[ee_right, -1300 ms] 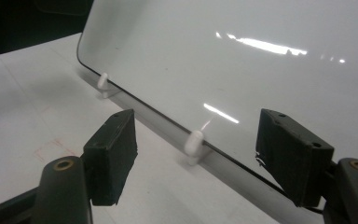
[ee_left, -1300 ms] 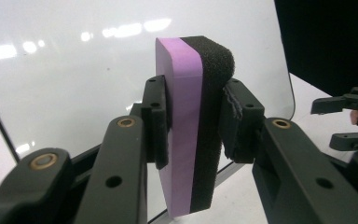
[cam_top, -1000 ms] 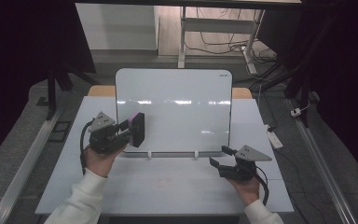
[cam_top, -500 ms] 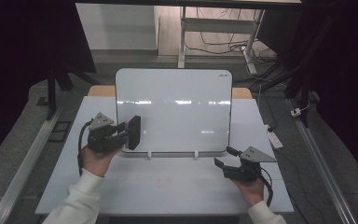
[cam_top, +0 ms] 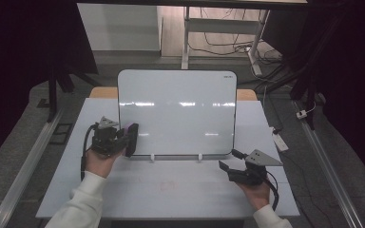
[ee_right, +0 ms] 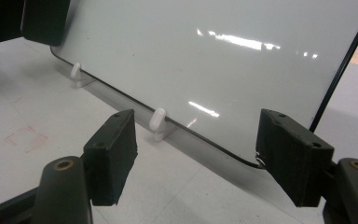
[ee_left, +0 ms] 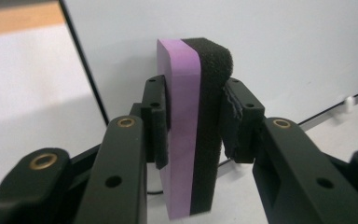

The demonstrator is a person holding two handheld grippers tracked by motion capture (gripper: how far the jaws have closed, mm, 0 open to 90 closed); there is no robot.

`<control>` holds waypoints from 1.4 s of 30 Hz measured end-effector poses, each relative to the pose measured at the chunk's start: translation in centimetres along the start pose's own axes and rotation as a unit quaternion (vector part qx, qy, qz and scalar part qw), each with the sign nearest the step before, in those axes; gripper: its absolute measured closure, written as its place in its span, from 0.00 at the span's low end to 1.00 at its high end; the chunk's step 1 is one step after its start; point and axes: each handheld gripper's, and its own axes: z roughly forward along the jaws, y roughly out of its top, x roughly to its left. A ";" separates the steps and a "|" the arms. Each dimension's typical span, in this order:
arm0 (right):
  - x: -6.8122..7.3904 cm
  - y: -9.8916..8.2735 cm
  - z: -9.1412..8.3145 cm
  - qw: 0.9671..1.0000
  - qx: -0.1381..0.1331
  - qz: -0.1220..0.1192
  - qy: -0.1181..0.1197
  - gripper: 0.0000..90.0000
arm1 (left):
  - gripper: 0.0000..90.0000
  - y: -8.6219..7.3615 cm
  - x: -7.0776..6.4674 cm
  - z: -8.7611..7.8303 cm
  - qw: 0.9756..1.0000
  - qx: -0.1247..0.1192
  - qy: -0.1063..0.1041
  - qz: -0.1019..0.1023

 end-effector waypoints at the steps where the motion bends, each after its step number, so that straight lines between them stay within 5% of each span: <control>1: 0.0 0.0 0.0 1.000 0.000 0.000 0.000 0.32 | 0.72 -0.1 0.1 0.1 1.000 0.001 0.002 -0.002; 12: 0.1 0.0 0.0 1.000 0.002 -0.002 0.000 0.32 | 0.72 -0.4 -0.4 0.8 1.000 -0.012 0.018 0.007; 17: 0.1 0.0 0.1 1.000 0.001 -0.003 0.001 0.32 | 0.72 -0.4 -0.5 0.4 0.999 -0.039 0.032 0.007; 23: 0.1 0.0 0.1 1.000 0.000 -0.004 0.002 0.32 | 0.70 -0.5 -0.7 0.8 0.999 -0.033 0.029 0.004; 30: 0.0 0.0 0.0 1.000 -0.002 -0.003 0.000 0.32 | 0.55 -0.6 -0.8 0.8 0.999 -0.042 0.024 0.006; 36: -0.1 0.0 0.0 1.000 -0.004 -0.004 0.002 0.32 | 0.39 -0.6 -0.8 0.2 0.998 -0.063 0.008 0.009; 42: -0.4 0.1 -0.1 1.000 -0.007 -0.008 0.006 0.31 | 0.28 -0.9 -0.7 -1.1 0.996 -0.072 -0.037 0.028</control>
